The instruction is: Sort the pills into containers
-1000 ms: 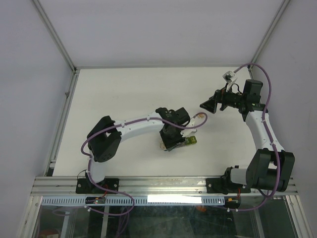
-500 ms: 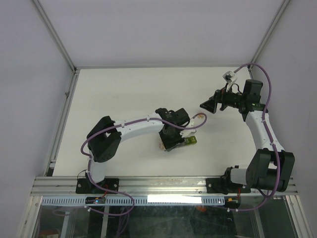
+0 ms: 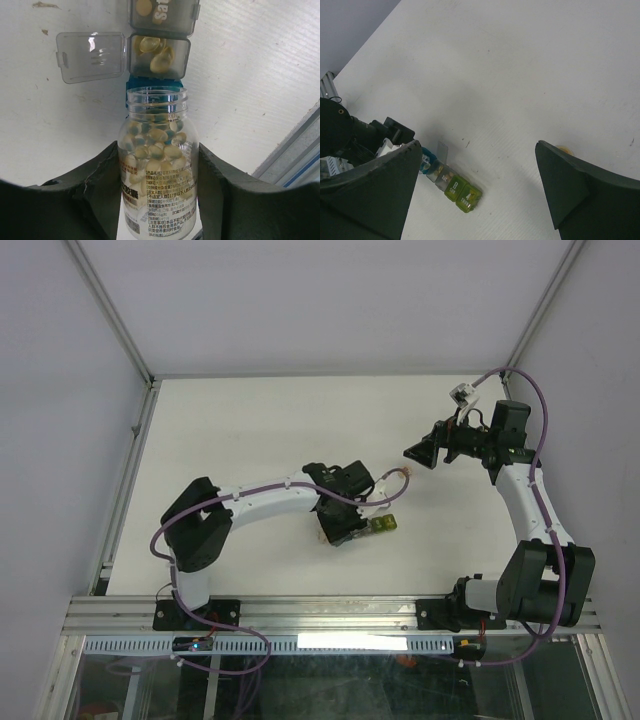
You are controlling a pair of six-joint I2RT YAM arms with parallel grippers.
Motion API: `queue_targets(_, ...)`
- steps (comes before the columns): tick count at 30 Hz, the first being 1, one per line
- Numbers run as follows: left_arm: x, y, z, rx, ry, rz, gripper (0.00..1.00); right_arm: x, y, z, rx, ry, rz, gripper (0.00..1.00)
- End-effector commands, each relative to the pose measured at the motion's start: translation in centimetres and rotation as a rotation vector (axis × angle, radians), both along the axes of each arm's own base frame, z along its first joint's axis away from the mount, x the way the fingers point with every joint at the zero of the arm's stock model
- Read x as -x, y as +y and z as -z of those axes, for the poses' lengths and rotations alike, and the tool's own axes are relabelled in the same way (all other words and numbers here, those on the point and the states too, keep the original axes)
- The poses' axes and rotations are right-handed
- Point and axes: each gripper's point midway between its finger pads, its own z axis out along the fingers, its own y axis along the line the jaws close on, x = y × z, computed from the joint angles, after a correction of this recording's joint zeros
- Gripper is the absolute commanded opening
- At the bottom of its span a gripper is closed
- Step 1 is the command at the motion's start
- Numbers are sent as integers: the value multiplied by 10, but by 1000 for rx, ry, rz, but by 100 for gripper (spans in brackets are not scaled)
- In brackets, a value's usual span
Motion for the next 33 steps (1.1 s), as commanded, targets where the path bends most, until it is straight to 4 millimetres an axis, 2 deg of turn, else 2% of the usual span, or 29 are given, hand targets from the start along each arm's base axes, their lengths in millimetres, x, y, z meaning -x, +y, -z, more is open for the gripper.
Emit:
queue_targets(1,-13,-22,-40,195,-112,-5,0,-7,-4,-25,13,-91,7,100)
queue_targets(9,-10,-34,-46,348,-159,8,0,-8,-4,-21,12,-89,11,99)
queue_targets(12,-11,-37,-57,427,-196,8,0,-7,-4,-23,11,-106,7,99)
queue_targets(17,-13,-50,-96,660,-309,30,0,-3,0,-20,16,-172,-35,99)
queue_targets(18,-10,-48,-98,691,-320,39,0,-2,0,-20,22,-189,-44,100)
queue_targets(20,-8,-54,-128,858,-403,74,0,0,0,-20,34,-221,-55,99)
queue_targets(22,-3,-54,-145,988,-467,105,0,2,0,-19,50,-264,-67,100)
queue_targets(27,11,-40,-183,1257,-583,154,0,2,-6,-11,173,-437,-89,99)
queue_targets(30,25,-27,-204,1421,-641,219,0,8,-3,-5,213,-531,-172,99)
queue_targets(33,39,-18,-209,1505,-654,331,0,18,4,0,211,-567,-283,99)
